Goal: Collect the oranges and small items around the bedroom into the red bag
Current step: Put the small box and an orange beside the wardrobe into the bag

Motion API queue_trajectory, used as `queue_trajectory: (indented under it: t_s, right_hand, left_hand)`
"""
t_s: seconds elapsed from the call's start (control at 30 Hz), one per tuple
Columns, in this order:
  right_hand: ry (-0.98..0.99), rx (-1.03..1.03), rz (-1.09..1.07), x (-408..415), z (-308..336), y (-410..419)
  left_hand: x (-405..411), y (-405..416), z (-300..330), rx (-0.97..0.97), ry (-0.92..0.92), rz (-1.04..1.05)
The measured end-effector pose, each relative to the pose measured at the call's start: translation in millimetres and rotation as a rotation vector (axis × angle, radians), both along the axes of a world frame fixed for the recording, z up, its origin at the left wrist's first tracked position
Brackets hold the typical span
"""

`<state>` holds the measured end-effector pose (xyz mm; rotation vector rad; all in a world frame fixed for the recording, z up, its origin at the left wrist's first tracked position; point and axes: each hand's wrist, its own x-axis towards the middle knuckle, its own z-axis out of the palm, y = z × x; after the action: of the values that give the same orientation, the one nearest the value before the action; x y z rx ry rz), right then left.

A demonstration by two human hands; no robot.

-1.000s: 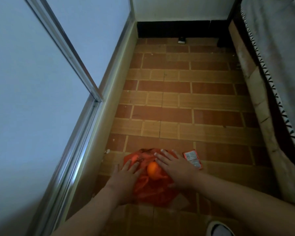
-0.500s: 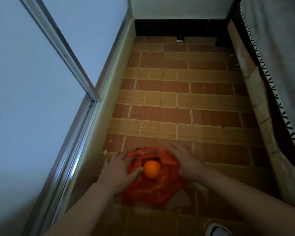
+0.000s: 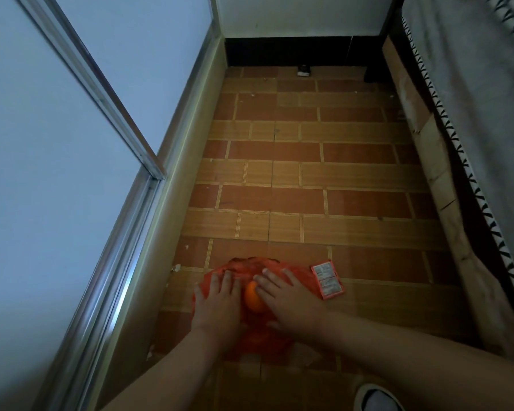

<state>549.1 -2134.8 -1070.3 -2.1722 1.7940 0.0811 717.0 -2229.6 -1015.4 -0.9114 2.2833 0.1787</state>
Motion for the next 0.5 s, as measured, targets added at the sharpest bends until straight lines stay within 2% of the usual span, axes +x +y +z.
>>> queue_trajectory:
  t_s: [0.13, 0.33, 0.4, 0.5]
  right_hand:
    - [0.02, 0.101, -0.08, -10.8, -1.7, -2.6]
    - [-0.031, 0.217, -0.186, -30.1, -8.2, 1.3]
    - [-0.019, 0.255, -0.193, -35.4, -13.0, 5.6]
    - [-0.048, 0.276, -0.21, -39.4, -15.3, 8.2]
  left_hand:
    - [10.5, -9.3, -0.4, -0.038, -0.047, -0.037]
    - [35.3, -26.2, -9.4, -0.063, -0.086, 0.025]
    - [40.4, -31.3, -7.0, -0.057, -0.069, 0.099]
    - [47.2, -41.5, -2.4, -0.019, 0.051, 0.304]
